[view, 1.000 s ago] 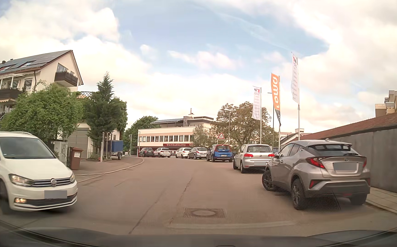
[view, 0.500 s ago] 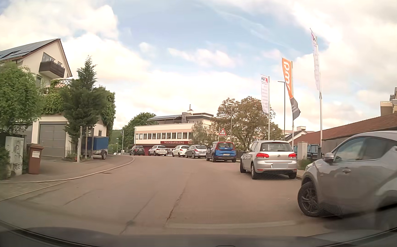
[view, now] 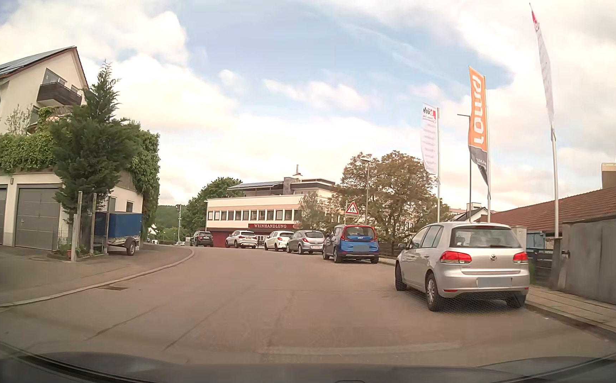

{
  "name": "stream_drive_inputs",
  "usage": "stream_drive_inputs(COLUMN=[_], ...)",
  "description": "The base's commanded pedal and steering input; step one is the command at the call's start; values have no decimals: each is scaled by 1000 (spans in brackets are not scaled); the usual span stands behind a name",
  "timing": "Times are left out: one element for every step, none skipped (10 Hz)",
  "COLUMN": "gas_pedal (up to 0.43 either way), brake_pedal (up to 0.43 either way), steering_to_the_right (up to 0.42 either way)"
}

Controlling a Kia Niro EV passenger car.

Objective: Follow the waypoints while adhering to traffic rules and regulations

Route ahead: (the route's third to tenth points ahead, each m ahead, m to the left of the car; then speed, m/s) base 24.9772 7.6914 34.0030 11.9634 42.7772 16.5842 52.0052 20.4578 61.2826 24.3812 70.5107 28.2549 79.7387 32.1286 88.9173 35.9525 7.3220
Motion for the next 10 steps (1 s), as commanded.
stream_drive_inputs(gas_pedal=[110,110,110,110,118,118,118,118,118,118], brake_pedal=[0,0,0,0,0,0,0,0,0,0], steering_to_the_right=[-19,-24,-25,-26,-29,-34,-37,-40,-45,-47])
